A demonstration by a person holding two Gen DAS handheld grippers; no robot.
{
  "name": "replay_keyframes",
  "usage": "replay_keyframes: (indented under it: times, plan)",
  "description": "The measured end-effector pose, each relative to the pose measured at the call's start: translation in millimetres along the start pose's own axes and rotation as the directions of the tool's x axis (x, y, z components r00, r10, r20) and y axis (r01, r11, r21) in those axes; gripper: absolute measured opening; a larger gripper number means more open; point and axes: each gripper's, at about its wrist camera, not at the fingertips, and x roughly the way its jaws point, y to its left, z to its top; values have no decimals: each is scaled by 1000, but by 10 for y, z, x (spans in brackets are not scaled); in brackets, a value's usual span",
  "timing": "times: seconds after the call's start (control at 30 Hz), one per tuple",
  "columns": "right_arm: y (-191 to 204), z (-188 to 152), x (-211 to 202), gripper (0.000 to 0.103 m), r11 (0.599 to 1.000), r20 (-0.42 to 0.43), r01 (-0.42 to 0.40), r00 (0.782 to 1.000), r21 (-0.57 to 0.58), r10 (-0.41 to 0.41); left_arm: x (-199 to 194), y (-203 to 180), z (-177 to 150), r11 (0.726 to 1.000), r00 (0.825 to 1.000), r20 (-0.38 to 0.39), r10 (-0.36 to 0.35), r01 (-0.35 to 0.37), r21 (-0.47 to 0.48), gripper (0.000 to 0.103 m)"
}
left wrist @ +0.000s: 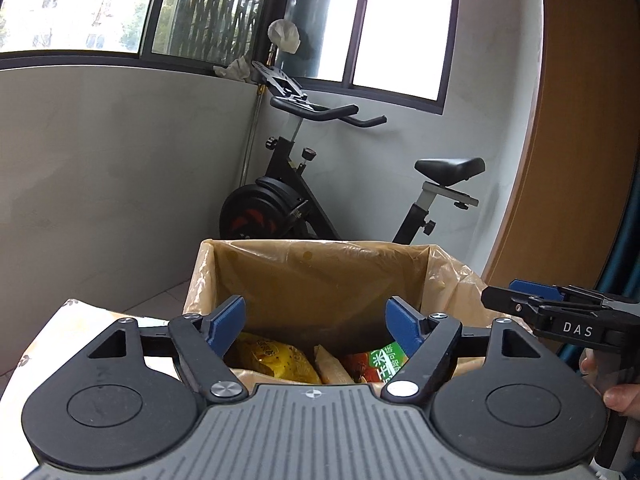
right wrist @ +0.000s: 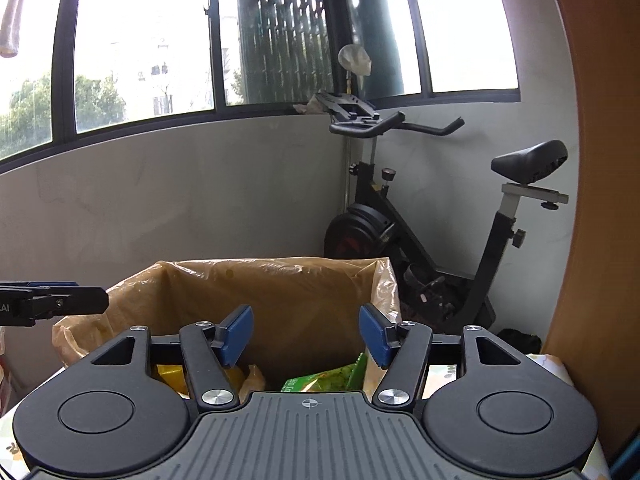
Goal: Organize snacks
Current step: 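Move both open tools back to the pile, left tool reaching a green bag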
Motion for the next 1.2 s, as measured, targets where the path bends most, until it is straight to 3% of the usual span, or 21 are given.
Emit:
replay_keyframes:
  times: [0.37, 0.63, 0.97, 1.2]
  plan:
    - [-208, -376, -454, 58, 996, 37, 62, 997, 67, -64, -253, 27, -395, 998, 998, -67, -8, 4, -67, 87]
    - [-187, -803, -441, 58, 993, -63, 86, 995, 78, -81, -2, -57, -764, 996, 983, -177, -42, 26, -91, 88]
    - [-153, -1256, -397, 58, 990, -183, 93, 980, 110, -72, 269, 57, -1126, 997, 956, -292, -15, -8, -77, 88]
    - [-114, -1440, -364, 58, 989, -230, 81, 972, 125, -50, 197, 220, -1410, 987, 929, -352, -113, 64, -147, 93]
